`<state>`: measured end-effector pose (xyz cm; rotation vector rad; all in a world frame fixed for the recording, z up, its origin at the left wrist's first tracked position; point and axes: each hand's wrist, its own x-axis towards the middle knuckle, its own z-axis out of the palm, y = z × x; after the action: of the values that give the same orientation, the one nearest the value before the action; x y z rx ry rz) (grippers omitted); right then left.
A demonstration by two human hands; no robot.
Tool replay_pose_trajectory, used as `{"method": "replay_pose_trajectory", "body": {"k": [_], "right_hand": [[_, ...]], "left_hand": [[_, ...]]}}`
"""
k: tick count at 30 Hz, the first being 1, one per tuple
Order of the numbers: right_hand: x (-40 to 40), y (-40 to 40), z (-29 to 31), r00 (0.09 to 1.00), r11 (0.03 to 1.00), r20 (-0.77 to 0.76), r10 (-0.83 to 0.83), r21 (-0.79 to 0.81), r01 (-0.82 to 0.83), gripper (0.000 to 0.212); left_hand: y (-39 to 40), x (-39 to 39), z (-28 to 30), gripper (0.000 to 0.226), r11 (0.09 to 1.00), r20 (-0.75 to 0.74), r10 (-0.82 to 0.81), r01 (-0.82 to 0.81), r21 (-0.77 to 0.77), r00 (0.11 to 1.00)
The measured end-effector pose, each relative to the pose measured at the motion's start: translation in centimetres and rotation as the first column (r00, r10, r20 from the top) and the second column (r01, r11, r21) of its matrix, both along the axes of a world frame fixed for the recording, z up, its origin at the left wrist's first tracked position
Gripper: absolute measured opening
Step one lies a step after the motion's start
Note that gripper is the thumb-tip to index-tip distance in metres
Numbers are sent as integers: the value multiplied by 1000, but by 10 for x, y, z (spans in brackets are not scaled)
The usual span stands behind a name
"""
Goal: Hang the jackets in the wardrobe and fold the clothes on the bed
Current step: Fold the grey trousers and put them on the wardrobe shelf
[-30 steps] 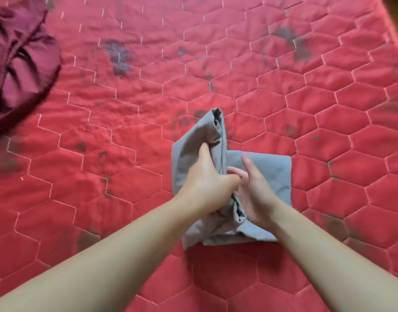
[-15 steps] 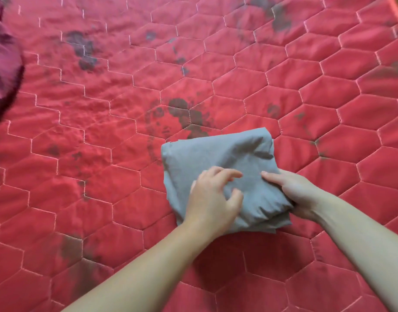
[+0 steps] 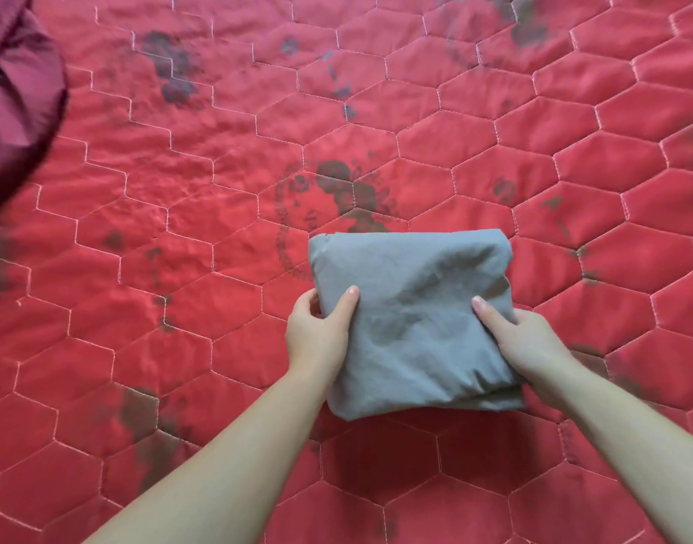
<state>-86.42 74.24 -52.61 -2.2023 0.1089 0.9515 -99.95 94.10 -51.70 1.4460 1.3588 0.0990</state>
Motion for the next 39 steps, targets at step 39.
{"method": "replay_pose_trajectory", "body": {"k": [39], "right_hand": [[-18, 32, -14, 978, 969, 187, -96, -205, 134, 77]], "left_hand": [[-13, -31, -21, 60, 979, -94, -140, 123, -162, 986]]}}
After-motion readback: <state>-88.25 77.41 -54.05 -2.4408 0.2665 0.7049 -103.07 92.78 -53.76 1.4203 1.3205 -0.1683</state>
